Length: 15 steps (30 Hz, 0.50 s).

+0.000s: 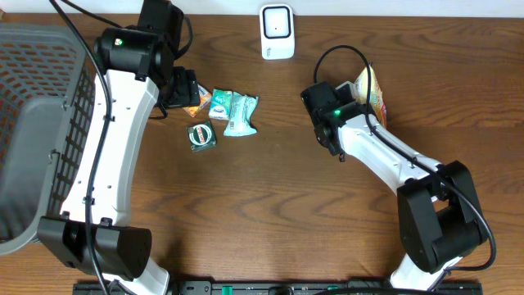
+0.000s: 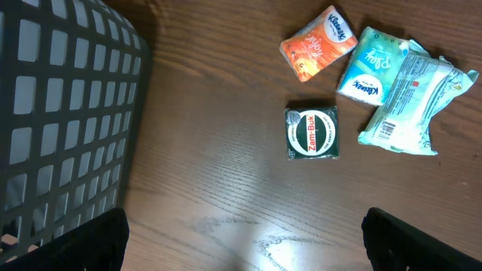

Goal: Scan the item barcode

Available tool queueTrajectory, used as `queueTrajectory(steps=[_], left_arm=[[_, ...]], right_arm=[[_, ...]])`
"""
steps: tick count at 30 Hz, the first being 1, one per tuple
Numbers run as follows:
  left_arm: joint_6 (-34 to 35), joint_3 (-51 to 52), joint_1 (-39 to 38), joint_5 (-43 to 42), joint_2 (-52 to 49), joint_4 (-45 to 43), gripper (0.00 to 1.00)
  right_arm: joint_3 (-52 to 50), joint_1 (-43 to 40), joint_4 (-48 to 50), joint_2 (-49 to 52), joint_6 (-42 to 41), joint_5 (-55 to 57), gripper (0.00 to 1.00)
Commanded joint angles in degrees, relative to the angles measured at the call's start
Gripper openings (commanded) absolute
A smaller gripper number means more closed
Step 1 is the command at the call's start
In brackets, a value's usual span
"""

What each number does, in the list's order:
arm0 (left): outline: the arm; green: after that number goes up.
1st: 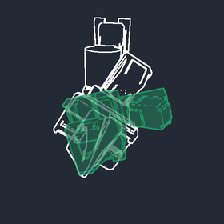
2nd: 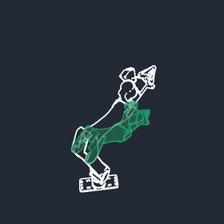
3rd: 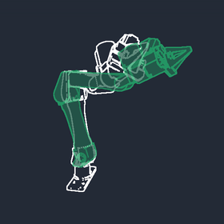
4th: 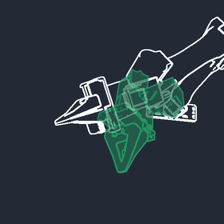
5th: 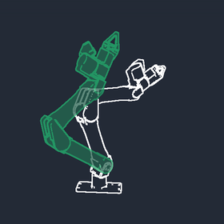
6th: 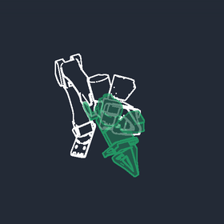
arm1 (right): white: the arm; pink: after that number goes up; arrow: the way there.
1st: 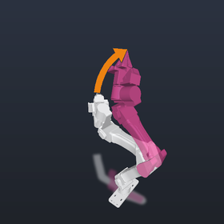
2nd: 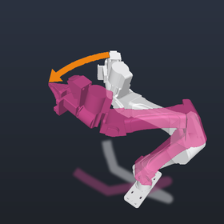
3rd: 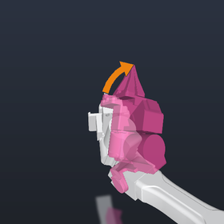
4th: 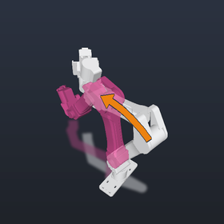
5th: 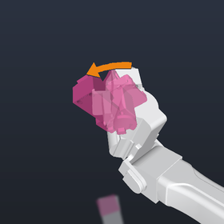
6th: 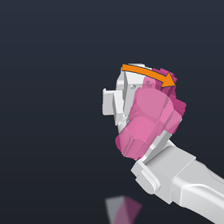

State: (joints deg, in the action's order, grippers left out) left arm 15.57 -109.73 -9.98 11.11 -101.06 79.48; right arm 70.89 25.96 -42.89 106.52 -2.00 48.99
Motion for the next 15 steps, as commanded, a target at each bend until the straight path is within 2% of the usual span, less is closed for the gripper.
queueTrajectory(steps=[1,5,7,10,15], left_arm=[[-0.5,0.0,0.0,1.0,-0.4,0.2,0.97],[-0.5,0.0,0.0,1.0,-0.4,0.2,0.98],[-0.5,0.0,0.0,1.0,-0.4,0.2,0.98],[-0.5,0.0,0.0,1.0,-0.4,0.2,0.97],[-0.5,0.0,0.0,1.0,-0.4,0.2,0.98]], right_arm=[[0.0,1.2,-0.3,0.5,2.1,-9.0,0.02],[-0.1,3.1,-2.7,0.5,2.3,-20.3,0.08],[0.0,4.2,-3.1,0.5,2.3,-22.6,0.16],[0.0,6.5,-3.3,0.5,2.3,-22.0,0.29],[0.8,9.6,-3.5,0.4,0.3,-18.7,0.31]])
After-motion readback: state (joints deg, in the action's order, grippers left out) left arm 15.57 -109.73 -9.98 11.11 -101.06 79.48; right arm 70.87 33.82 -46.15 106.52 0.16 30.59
